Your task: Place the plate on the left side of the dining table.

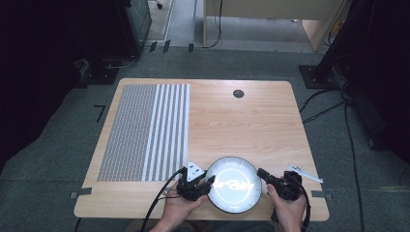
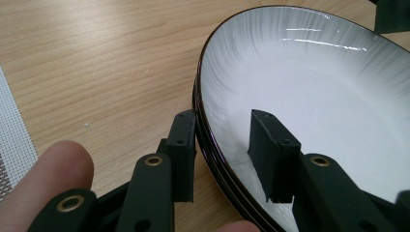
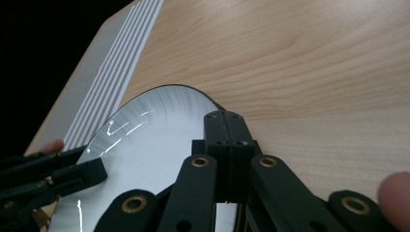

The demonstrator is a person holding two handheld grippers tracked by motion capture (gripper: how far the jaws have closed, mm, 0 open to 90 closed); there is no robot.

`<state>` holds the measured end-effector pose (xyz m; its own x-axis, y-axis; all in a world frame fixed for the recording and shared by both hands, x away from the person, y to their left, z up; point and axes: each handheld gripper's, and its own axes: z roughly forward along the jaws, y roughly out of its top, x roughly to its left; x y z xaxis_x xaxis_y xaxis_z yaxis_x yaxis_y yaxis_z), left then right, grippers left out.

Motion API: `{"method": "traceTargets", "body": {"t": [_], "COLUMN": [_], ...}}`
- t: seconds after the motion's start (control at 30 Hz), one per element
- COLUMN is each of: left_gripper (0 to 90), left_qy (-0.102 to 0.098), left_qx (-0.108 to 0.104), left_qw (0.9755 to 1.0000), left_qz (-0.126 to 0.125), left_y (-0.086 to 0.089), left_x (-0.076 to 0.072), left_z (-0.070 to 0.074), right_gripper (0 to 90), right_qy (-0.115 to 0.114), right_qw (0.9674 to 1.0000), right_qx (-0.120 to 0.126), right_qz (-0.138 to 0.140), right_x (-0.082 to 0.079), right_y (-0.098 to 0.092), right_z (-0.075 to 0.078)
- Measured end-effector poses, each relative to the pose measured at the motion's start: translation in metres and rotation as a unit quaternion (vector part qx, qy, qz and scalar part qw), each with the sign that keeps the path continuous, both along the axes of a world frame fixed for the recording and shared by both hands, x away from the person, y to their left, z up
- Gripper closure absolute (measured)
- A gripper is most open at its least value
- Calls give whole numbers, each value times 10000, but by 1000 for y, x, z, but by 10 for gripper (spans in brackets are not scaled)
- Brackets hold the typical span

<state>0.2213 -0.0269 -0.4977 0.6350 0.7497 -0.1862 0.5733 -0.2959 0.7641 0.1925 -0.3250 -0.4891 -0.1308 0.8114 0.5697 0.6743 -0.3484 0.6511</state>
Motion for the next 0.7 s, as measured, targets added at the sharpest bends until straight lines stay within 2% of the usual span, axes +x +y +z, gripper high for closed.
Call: {"method": "traceTargets", "body": {"t": [0.03, 0.07, 0.1, 0.13, 0.17, 0.2, 0.23, 0.3, 0.37, 0.4, 0.53, 0.6, 0.7], "left_gripper": [625, 622, 622, 621, 621, 621, 620, 625, 632, 632, 634, 636, 634], "left_qy": [1, 14, 26, 32, 36, 40, 52, 39, 14, 8, 2, -18, -46], "left_qx": [8, 10, 6, 0, -16, -20, -26, -16, 14, 19, 14, 12, 31], "left_qw": [10000, 10000, 10000, 10000, 10000, 10000, 10000, 10000, 10000, 10000, 10000, 10000, 10000], "left_qz": [-6, -19, -22, -23, -21, -24, -24, -33, -51, -53, -44, -11, -8], "left_y": [0, 0, 1, 1, 1, 1, 2, 2, 2, 2, 1, 1, 0], "left_x": [0, 0, 0, 0, 0, 1, 1, 0, 0, 0, -1, -1, -2], "left_z": [0, 0, 0, 0, 0, 0, 0, 1, 1, 1, 1, 1, 0], "right_gripper": [900, 900, 900, 900, 844, 844, 838, 840, 840, 841, 849, 851, 843], "right_qy": [-65, -142, -142, -191, -254, -254, -230, -187, -58, -50, -3, 81, 79], "right_qw": [10000, 9996, 9996, 9990, 9976, 9976, 9969, 9972, 9976, 9972, 9970, 9976, 9979], "right_qx": [-36, -229, -229, -399, -638, -638, -750, -718, -680, -743, -764, -676, -645], "right_qz": [30, -69, -69, -95, -90, -90, -83, -65, 78, 97, 98, 104, 80], "right_x": [-1, -3, -3, -4, -5, -5, -5, -5, -3, -3, -3, -2, -2], "right_y": [3, 5, 5, 6, 6, 6, 4, 3, 4, 5, 6, 4, 5], "right_z": [2, 7, 7, 8, 7, 7, 5, 4, 1, 1, 0, 0, -1]}}
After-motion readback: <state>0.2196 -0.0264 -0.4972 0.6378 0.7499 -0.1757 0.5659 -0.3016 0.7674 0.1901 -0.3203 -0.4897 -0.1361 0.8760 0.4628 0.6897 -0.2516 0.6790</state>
